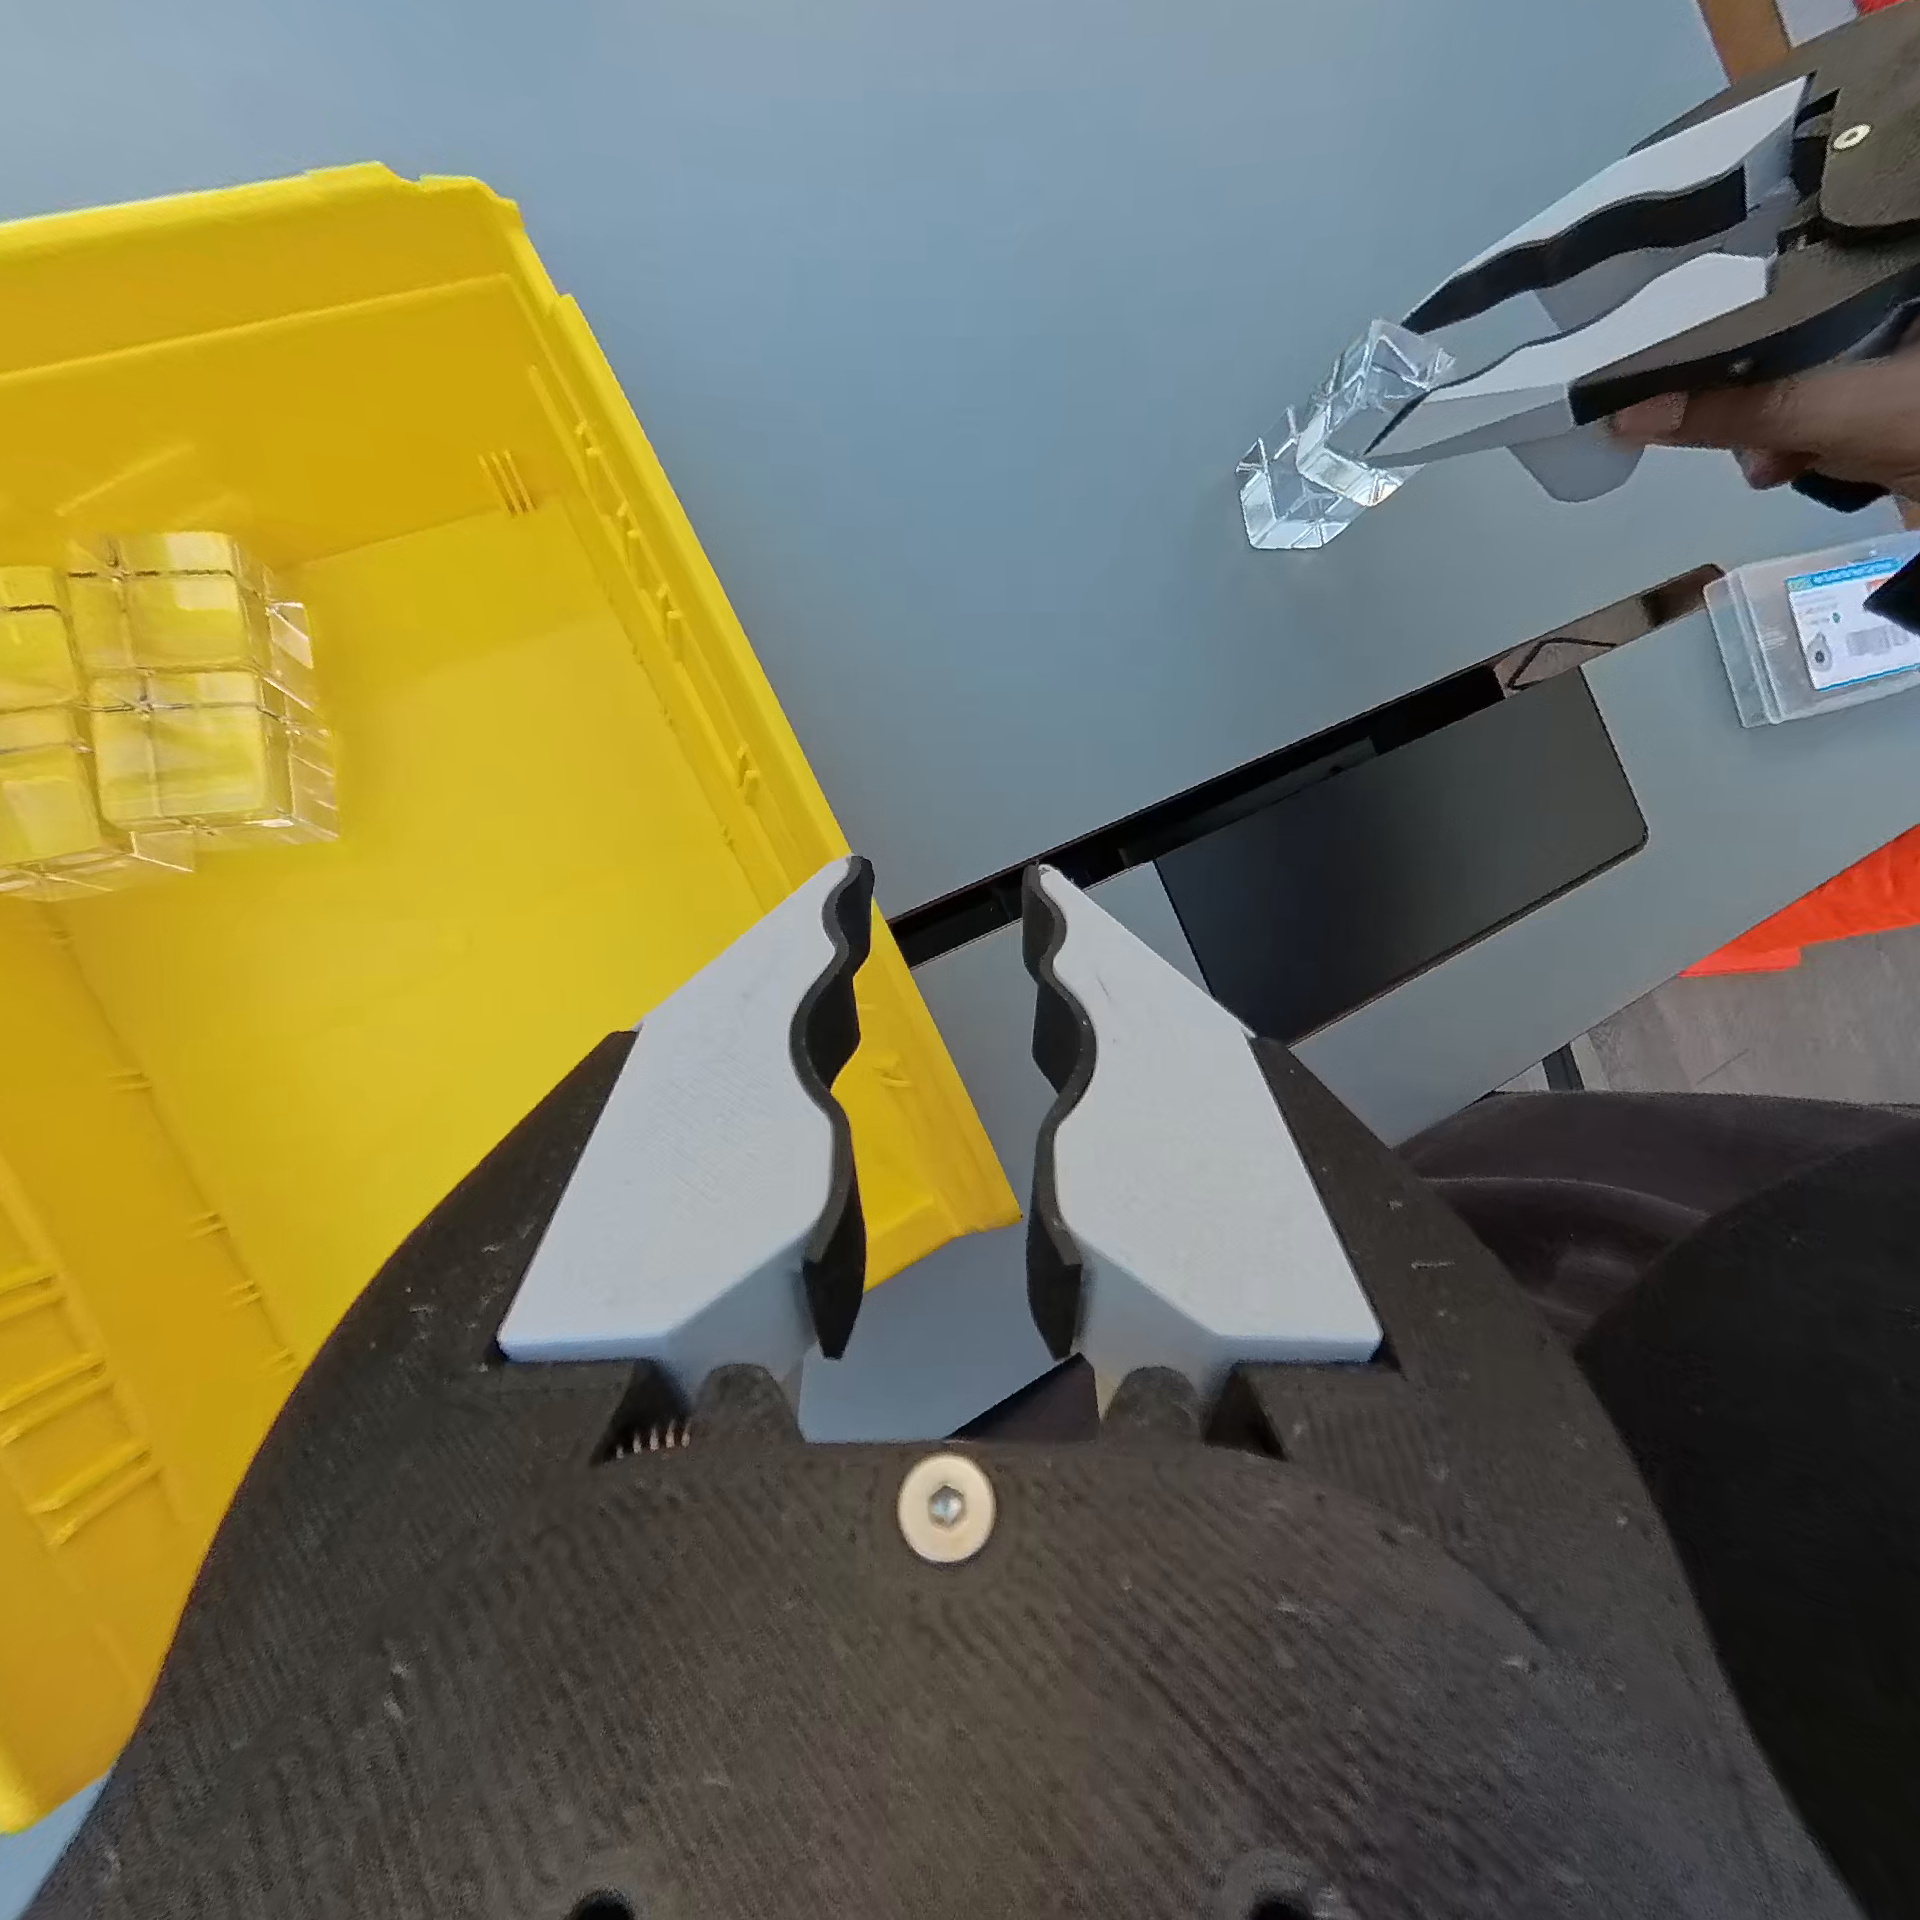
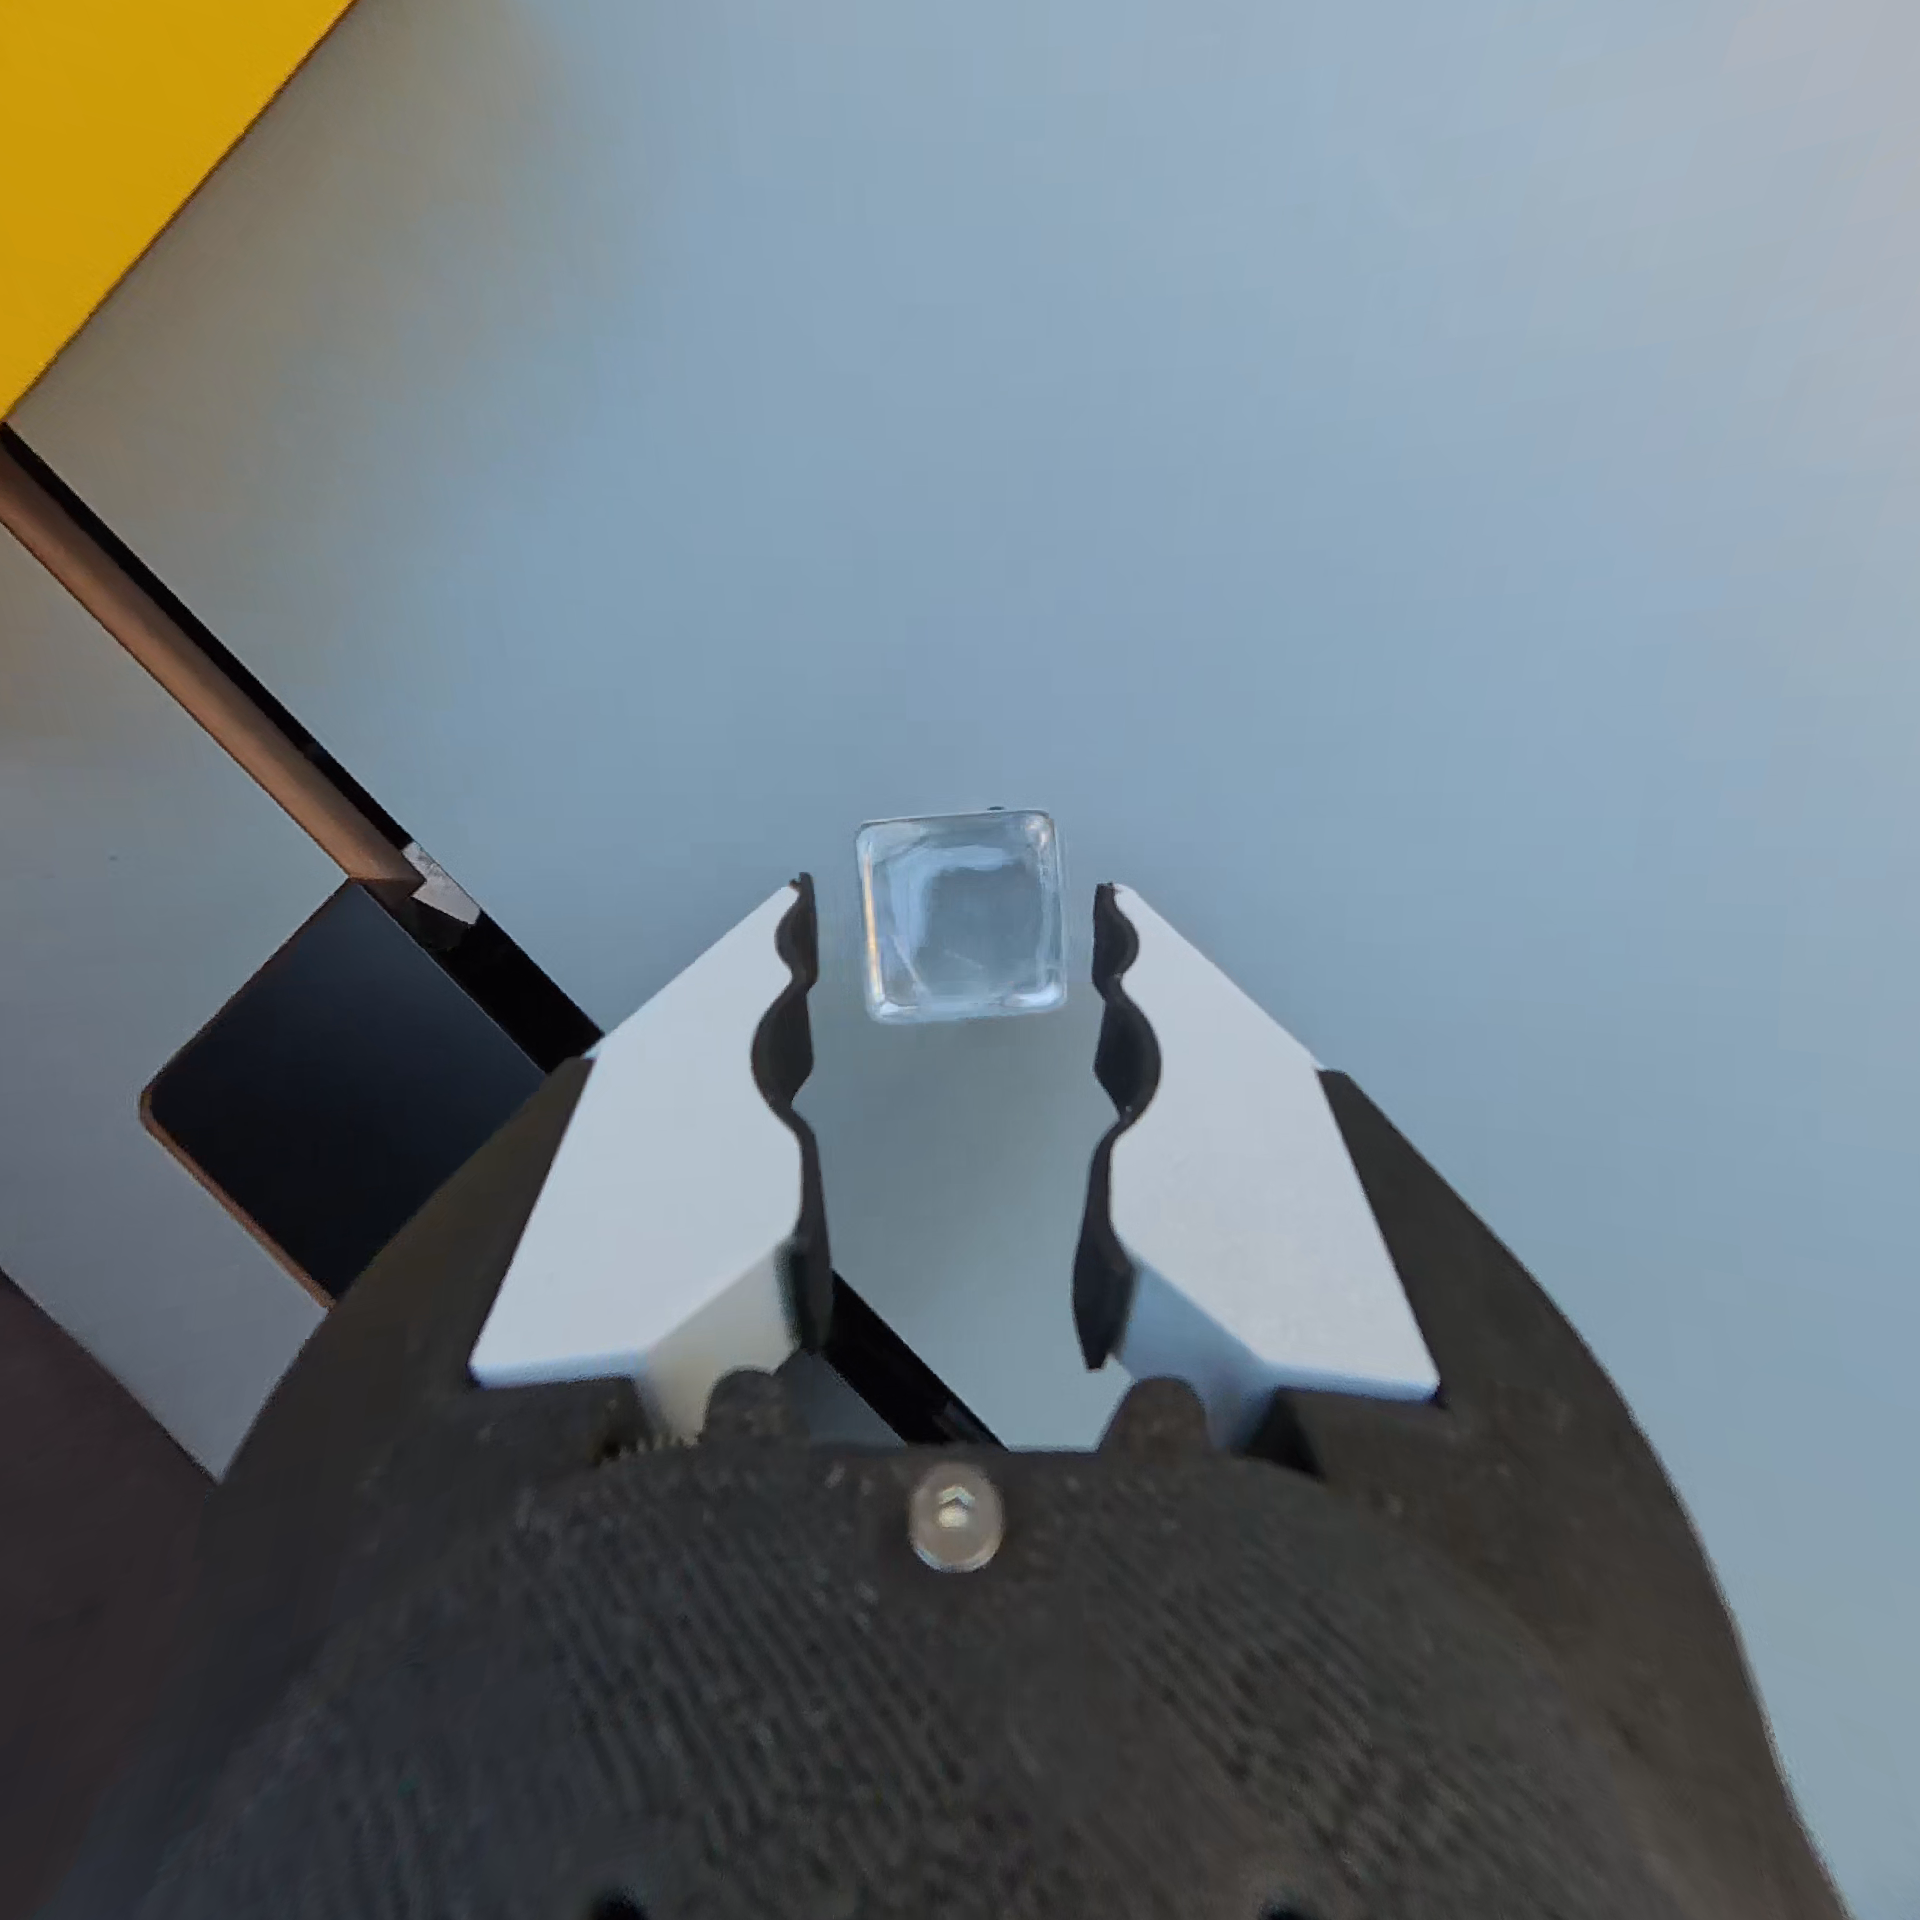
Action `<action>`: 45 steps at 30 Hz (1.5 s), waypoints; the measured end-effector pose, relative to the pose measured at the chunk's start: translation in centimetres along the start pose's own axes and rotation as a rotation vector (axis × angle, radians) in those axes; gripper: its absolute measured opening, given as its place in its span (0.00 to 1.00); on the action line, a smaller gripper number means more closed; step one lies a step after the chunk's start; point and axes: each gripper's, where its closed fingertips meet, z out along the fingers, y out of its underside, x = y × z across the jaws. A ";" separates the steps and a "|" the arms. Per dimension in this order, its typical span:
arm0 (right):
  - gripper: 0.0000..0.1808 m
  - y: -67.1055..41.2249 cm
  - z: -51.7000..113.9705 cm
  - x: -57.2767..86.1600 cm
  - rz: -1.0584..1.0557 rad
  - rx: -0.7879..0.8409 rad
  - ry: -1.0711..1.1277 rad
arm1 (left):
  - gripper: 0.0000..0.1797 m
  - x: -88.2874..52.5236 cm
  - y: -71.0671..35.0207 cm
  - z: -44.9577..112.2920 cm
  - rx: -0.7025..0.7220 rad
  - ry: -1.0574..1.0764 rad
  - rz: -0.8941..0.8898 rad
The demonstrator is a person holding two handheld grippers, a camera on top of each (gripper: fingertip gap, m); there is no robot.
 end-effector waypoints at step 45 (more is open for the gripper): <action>0.23 2.4 -2.6 3.7 0.479 0.108 0.015 | 0.15 -0.2 -1.7 1.6 -0.003 0.040 0.015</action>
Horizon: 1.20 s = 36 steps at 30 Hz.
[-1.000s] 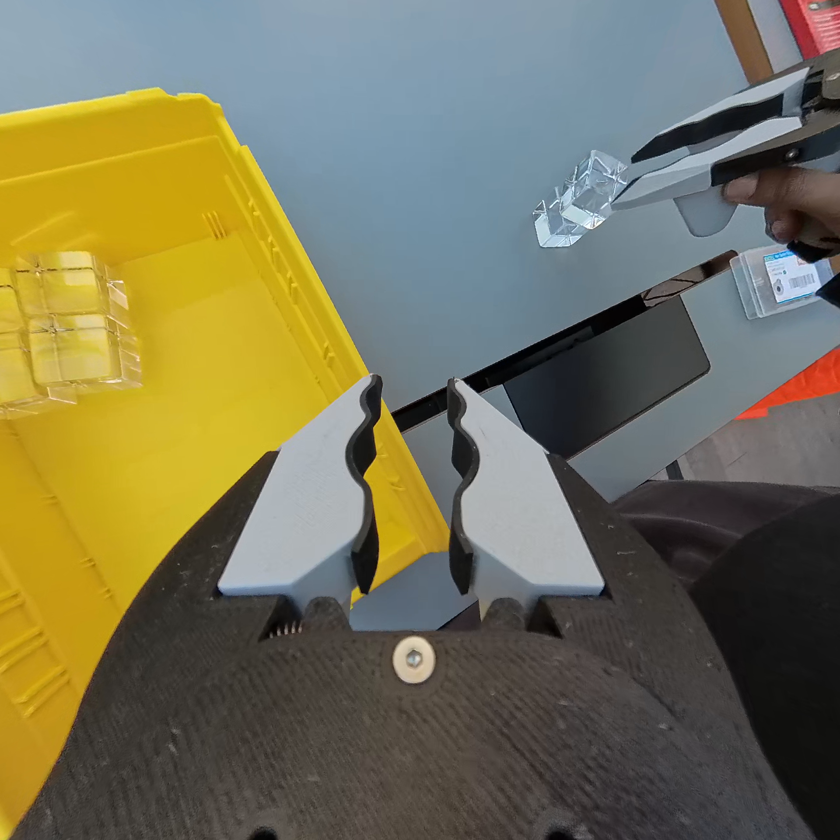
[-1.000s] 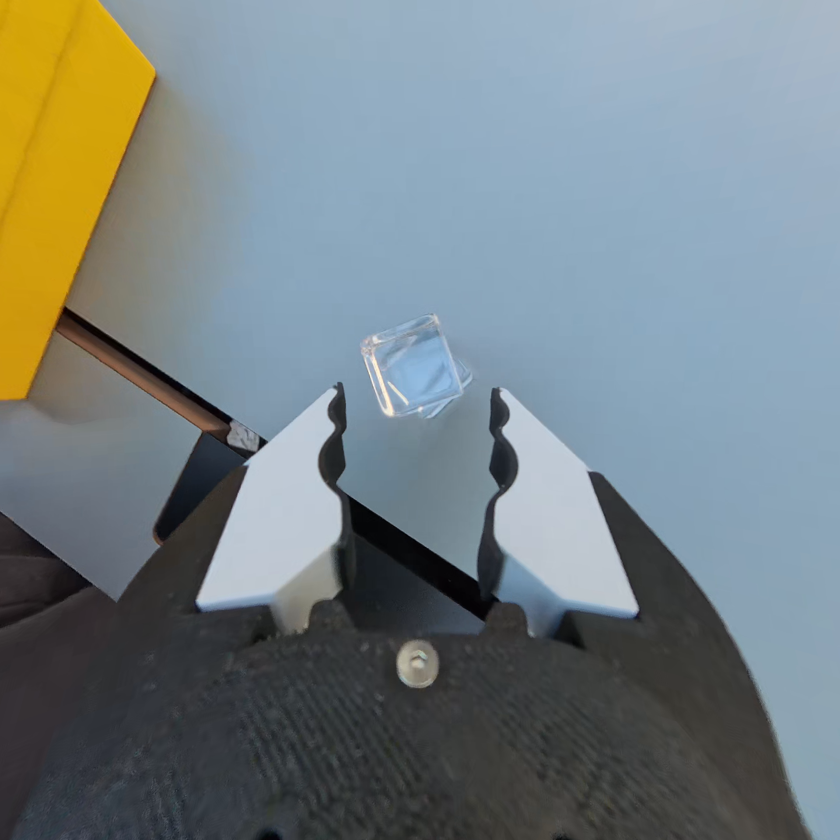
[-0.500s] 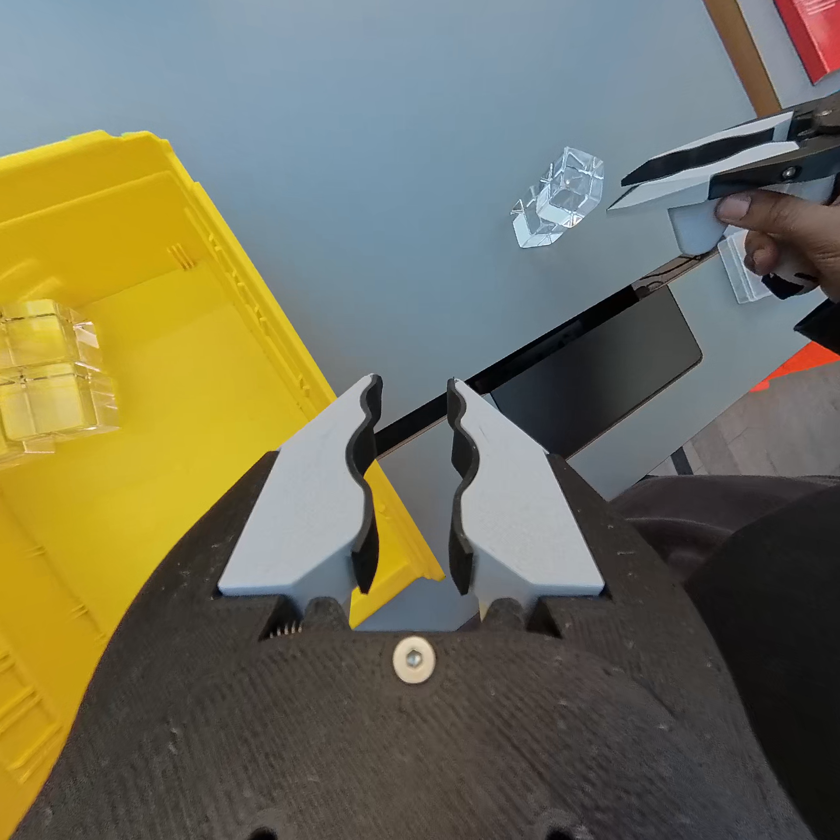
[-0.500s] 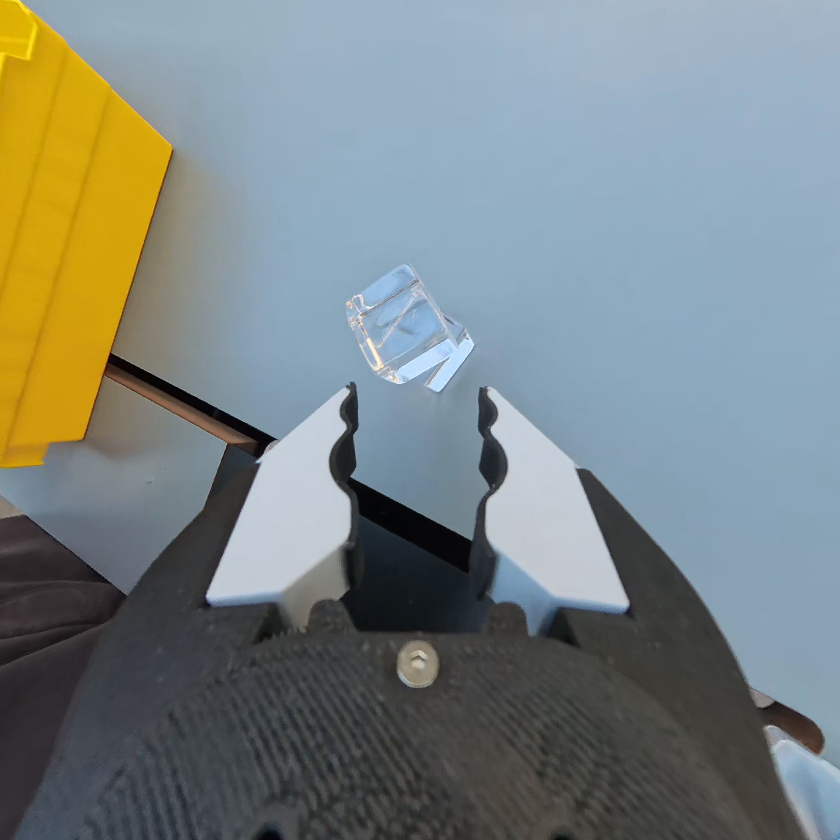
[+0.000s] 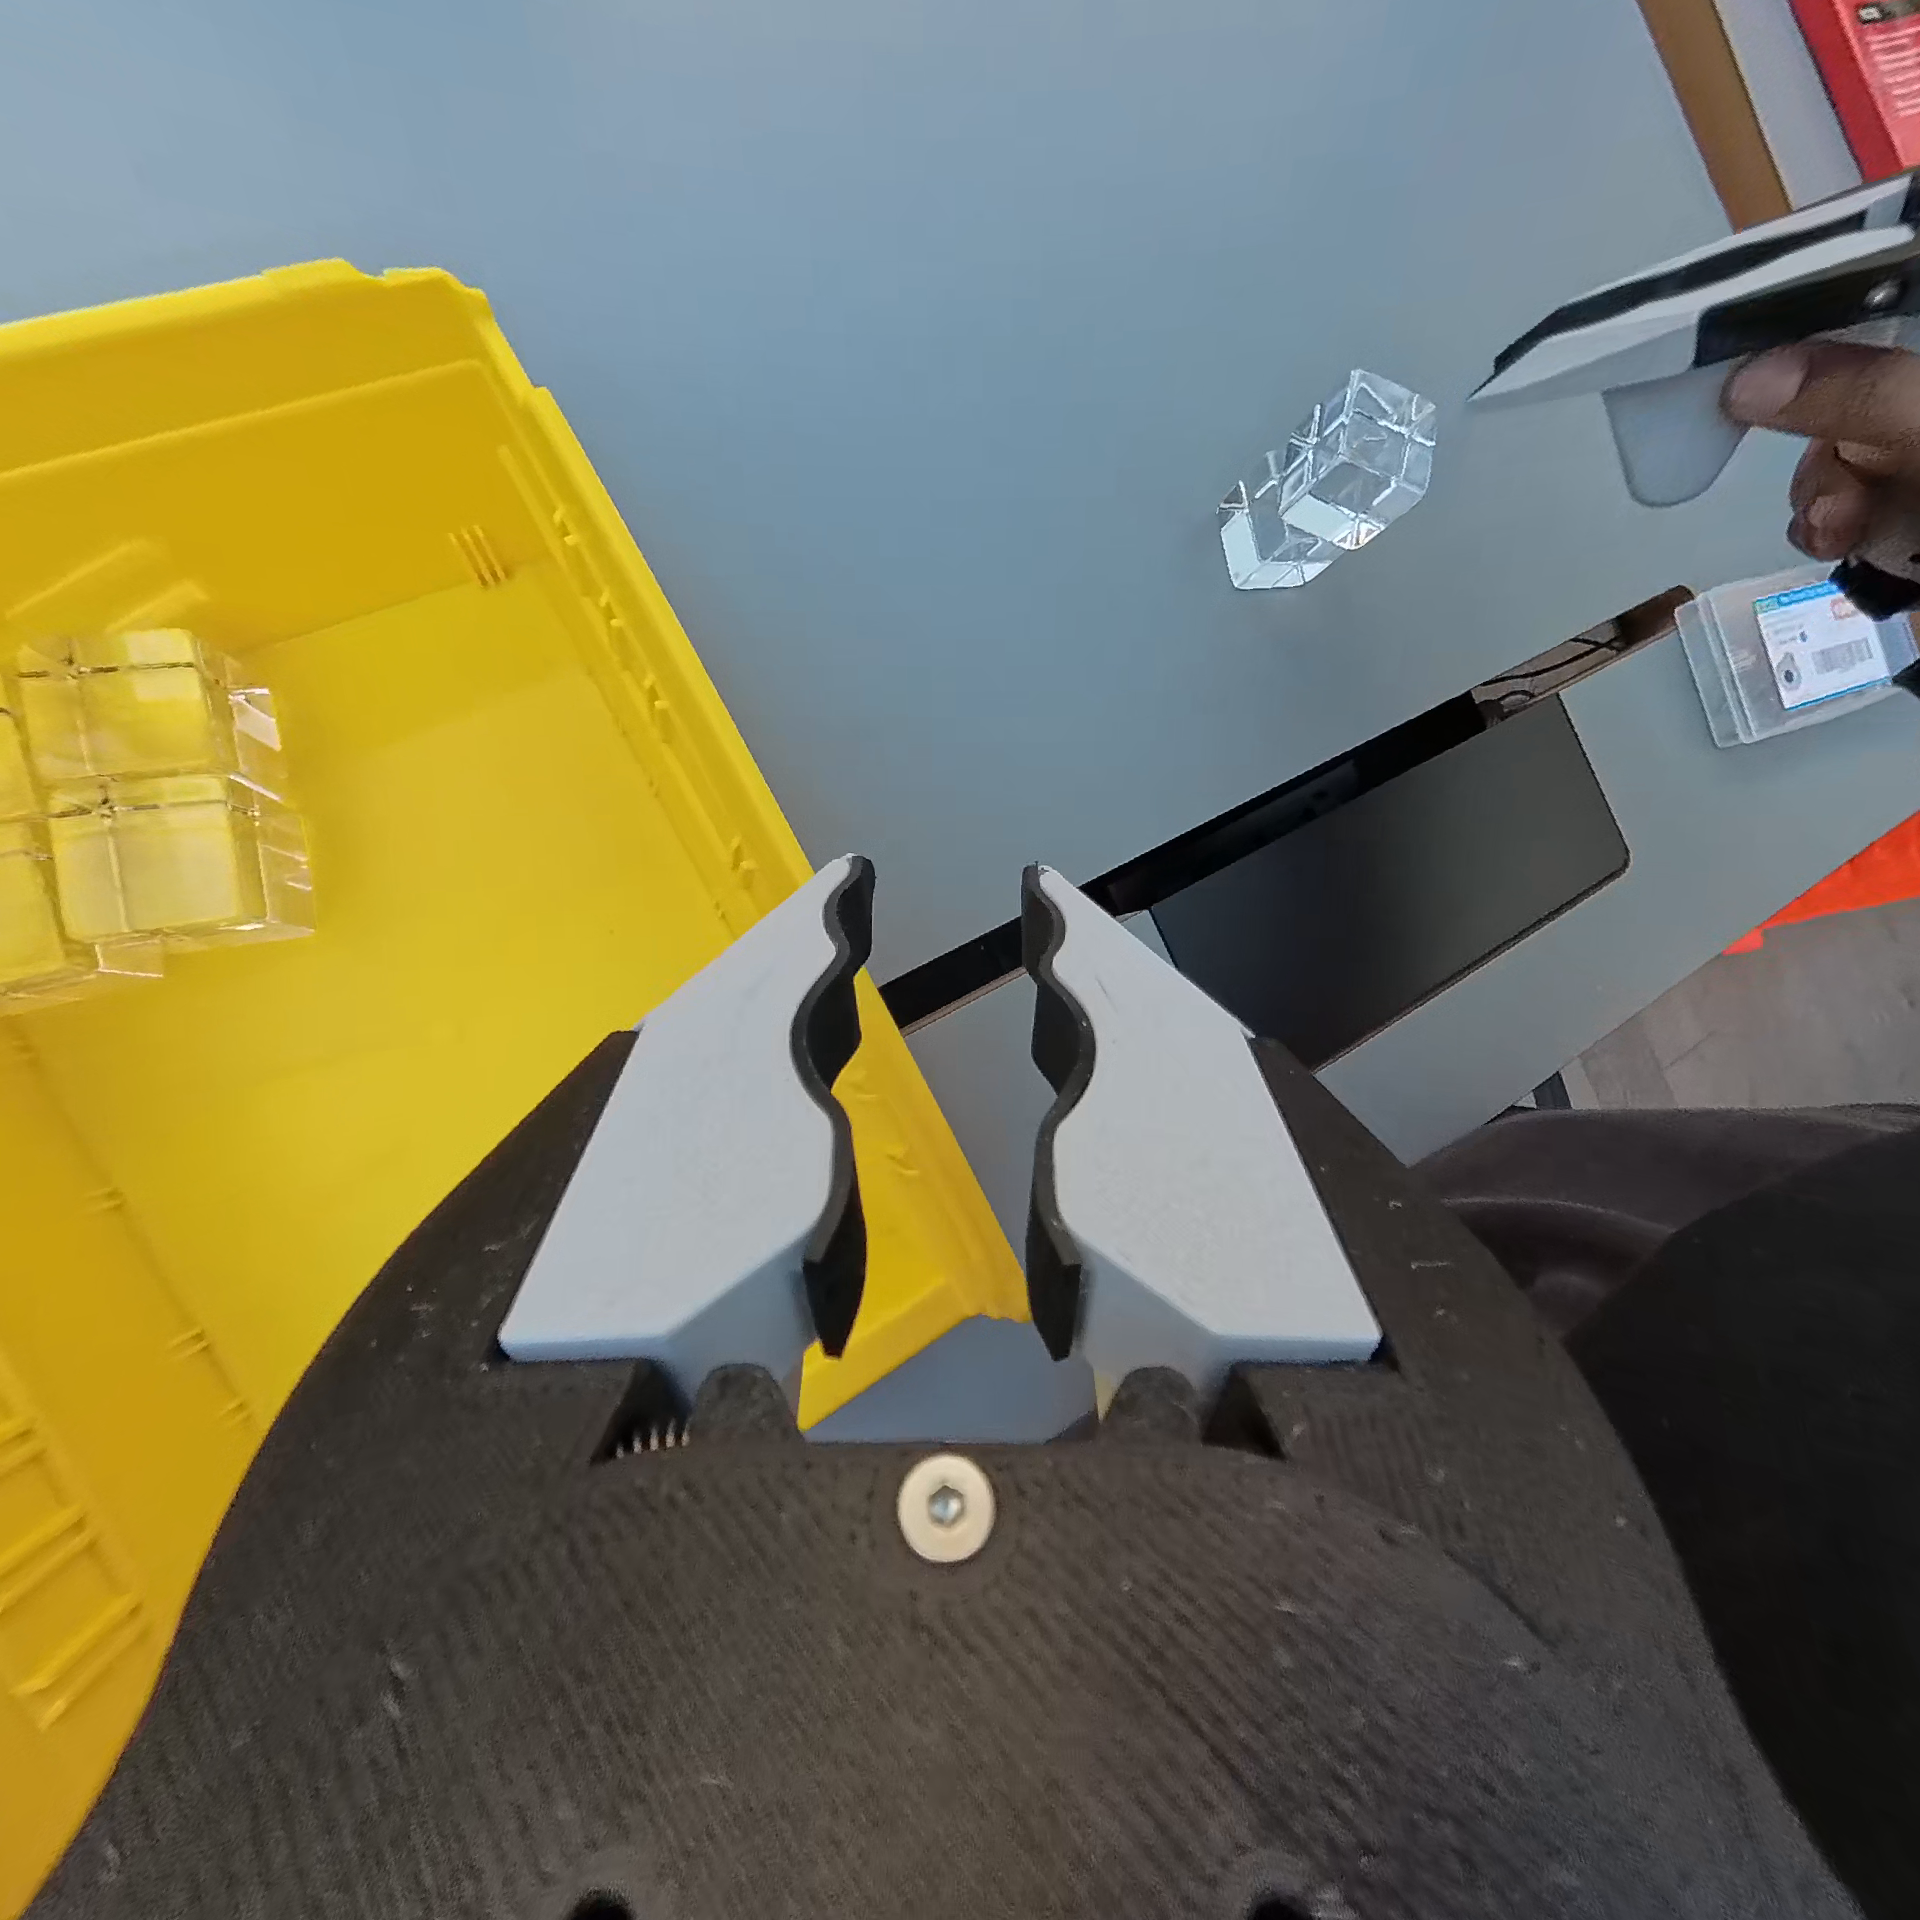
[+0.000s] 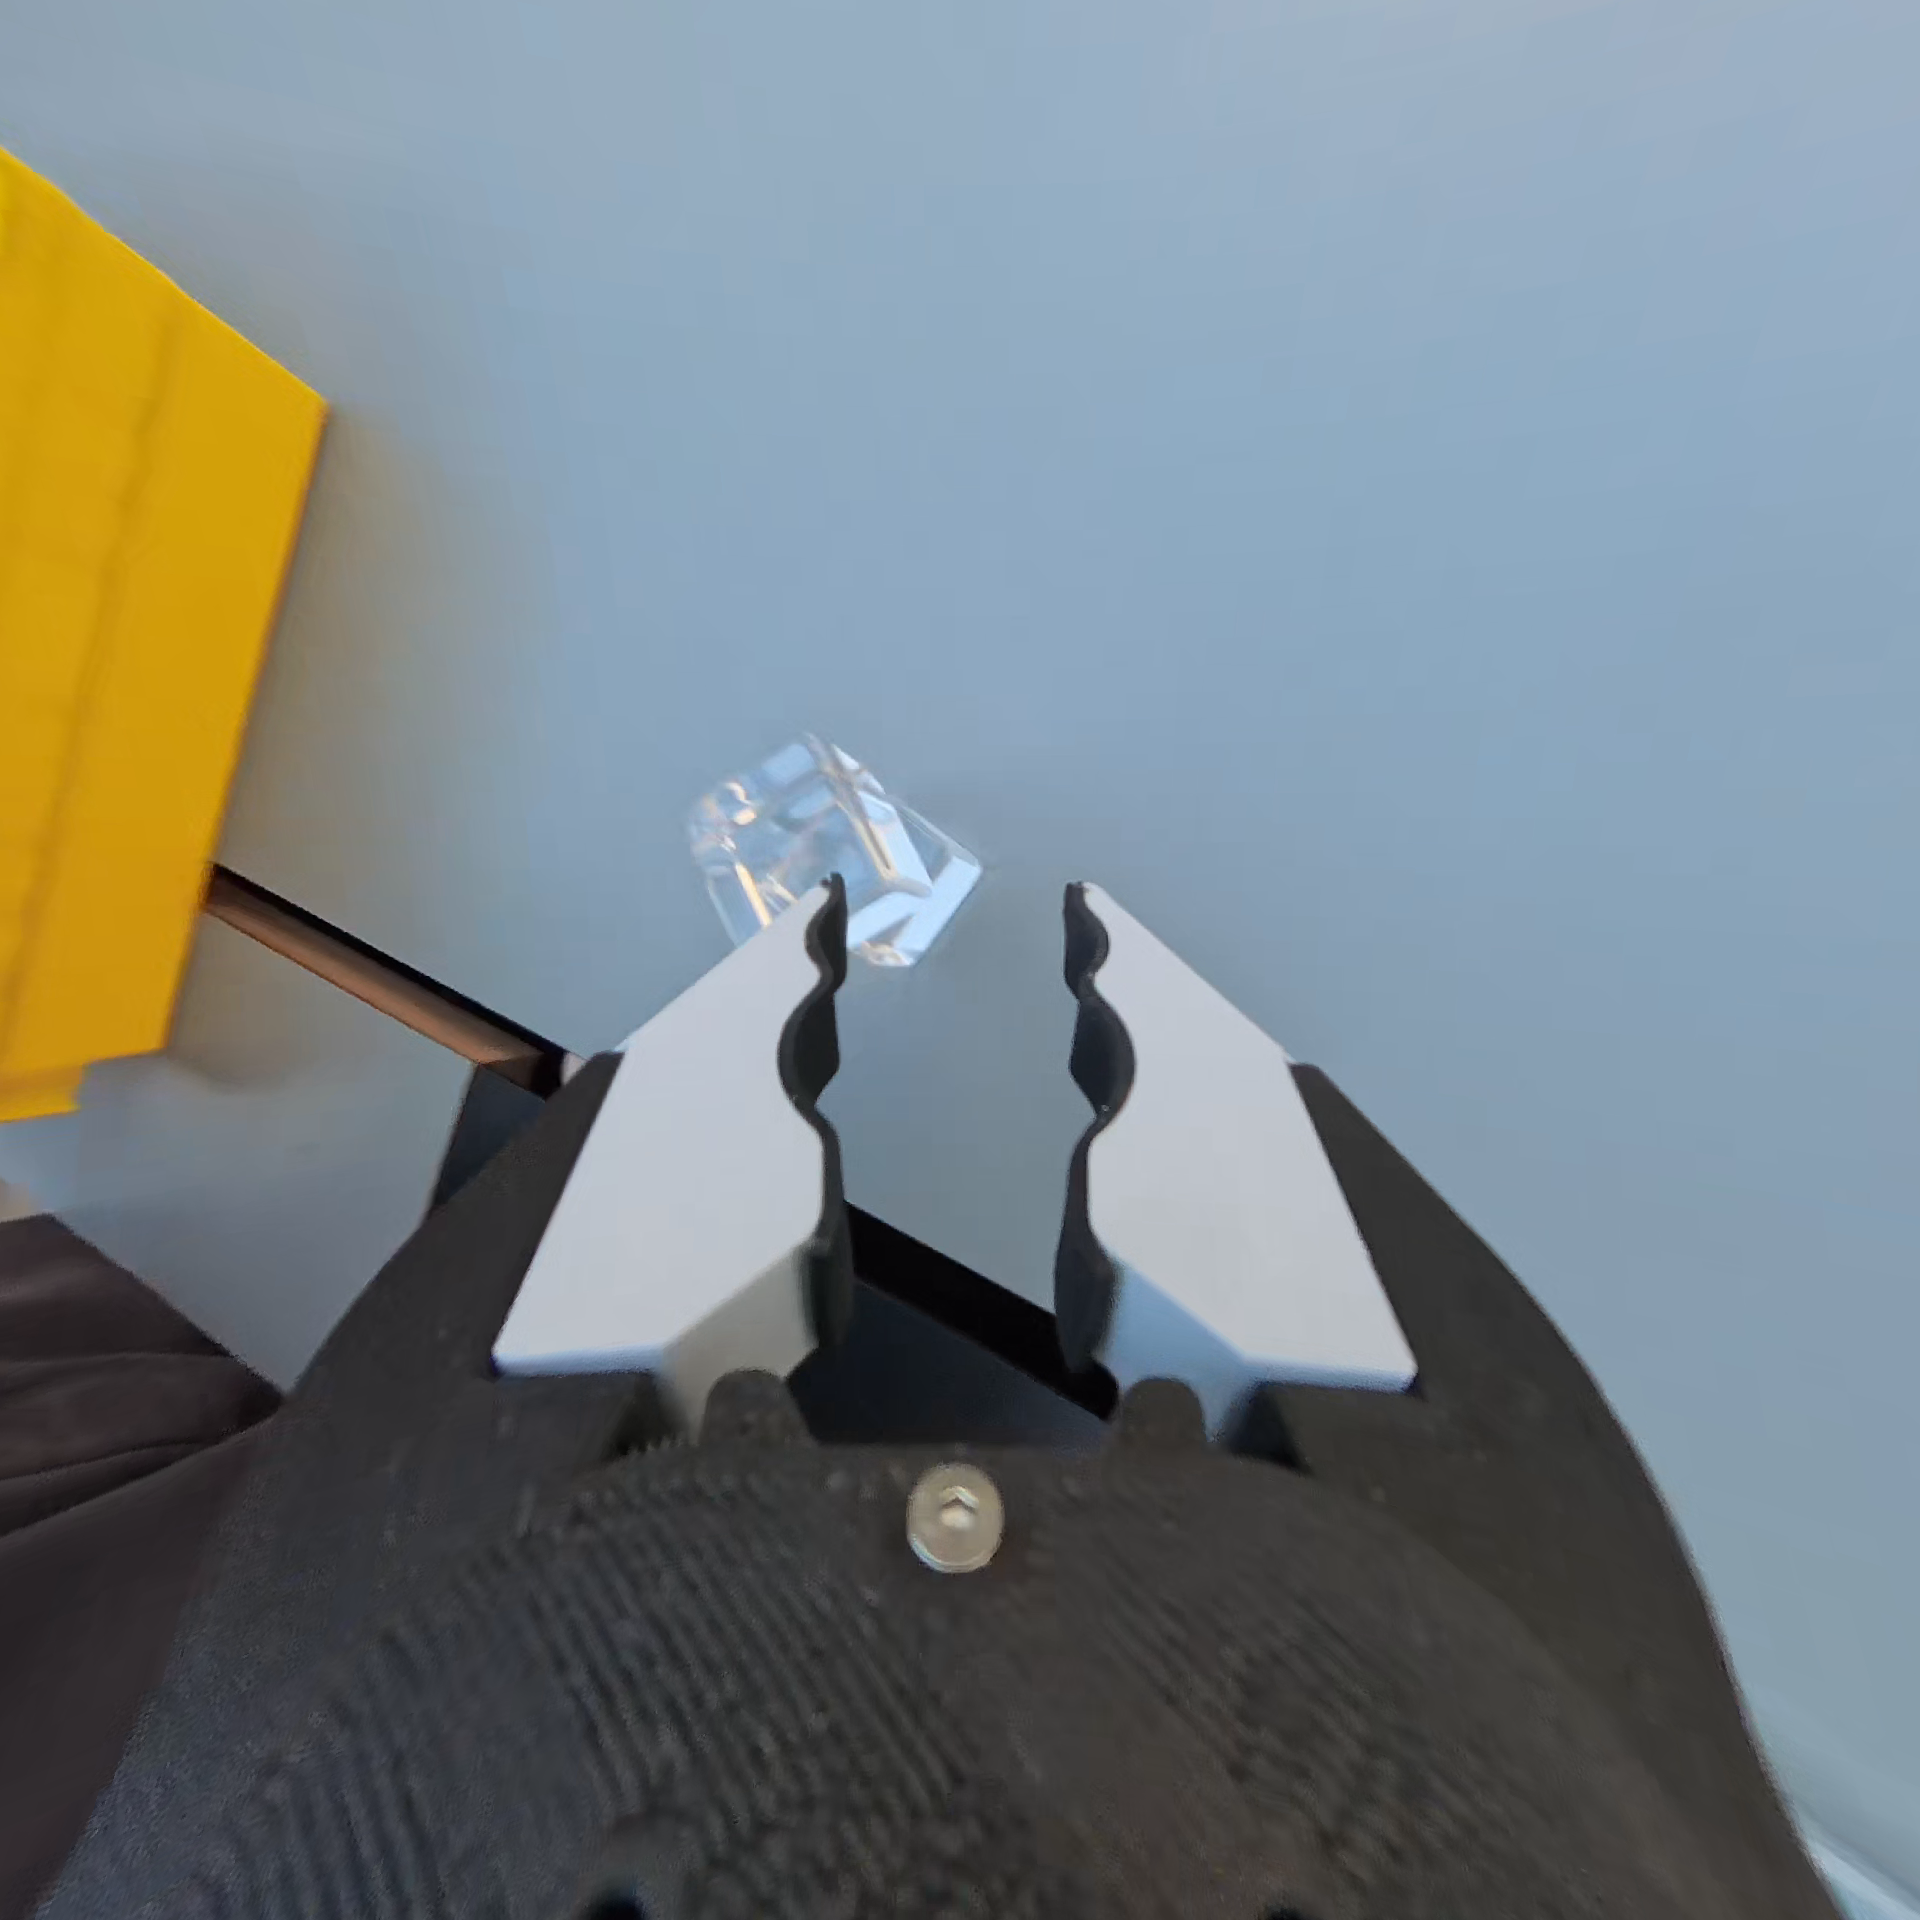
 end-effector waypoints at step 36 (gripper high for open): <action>0.20 0.6 1.8 -4.9 -1.167 -0.551 -0.433 | 0.15 0.1 1.5 -0.9 0.016 0.013 -0.045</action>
